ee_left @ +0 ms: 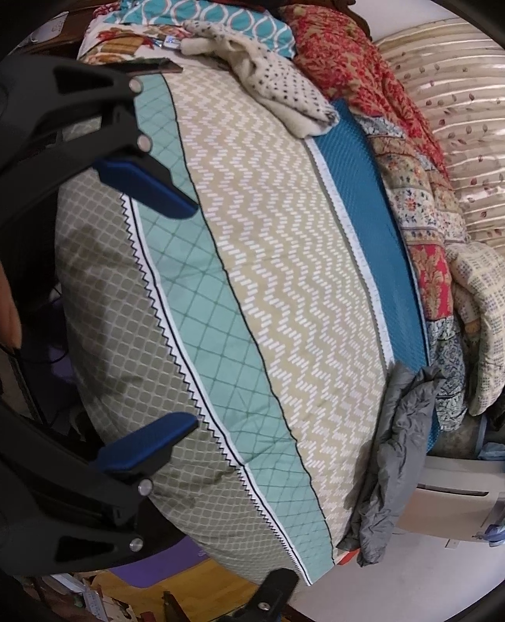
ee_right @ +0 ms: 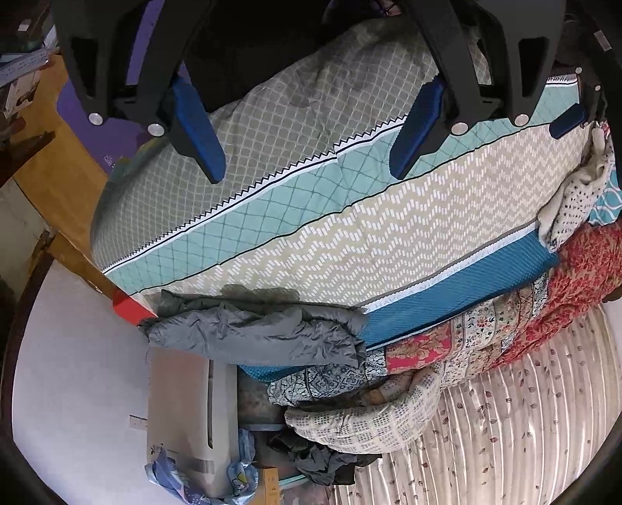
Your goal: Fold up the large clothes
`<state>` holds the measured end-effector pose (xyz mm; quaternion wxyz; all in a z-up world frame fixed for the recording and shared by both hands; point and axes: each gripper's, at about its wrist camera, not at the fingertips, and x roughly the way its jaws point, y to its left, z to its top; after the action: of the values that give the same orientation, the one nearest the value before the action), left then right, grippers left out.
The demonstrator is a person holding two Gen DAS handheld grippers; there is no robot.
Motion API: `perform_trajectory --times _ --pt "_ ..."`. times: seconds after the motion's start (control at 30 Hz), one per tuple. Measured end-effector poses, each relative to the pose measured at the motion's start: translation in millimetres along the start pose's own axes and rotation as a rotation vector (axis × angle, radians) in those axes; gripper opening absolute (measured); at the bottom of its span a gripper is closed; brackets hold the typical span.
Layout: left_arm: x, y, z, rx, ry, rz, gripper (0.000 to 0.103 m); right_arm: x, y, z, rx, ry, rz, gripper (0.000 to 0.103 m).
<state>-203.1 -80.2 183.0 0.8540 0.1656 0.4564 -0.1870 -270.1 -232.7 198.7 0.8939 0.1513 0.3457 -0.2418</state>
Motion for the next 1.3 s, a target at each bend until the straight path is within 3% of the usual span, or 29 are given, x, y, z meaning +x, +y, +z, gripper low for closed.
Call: perform_trajectory --times 0.5,1.3 --pt "-0.4 -2.3 -0.6 0.003 0.009 0.002 0.096 -4.0 -7.5 1.1 -0.004 -0.049 -0.078 0.040" --pt "5.1 -2.1 -5.5 0.001 0.051 -0.018 0.096 4.5 -13.9 -2.0 0.016 -0.015 -0.098 0.040"
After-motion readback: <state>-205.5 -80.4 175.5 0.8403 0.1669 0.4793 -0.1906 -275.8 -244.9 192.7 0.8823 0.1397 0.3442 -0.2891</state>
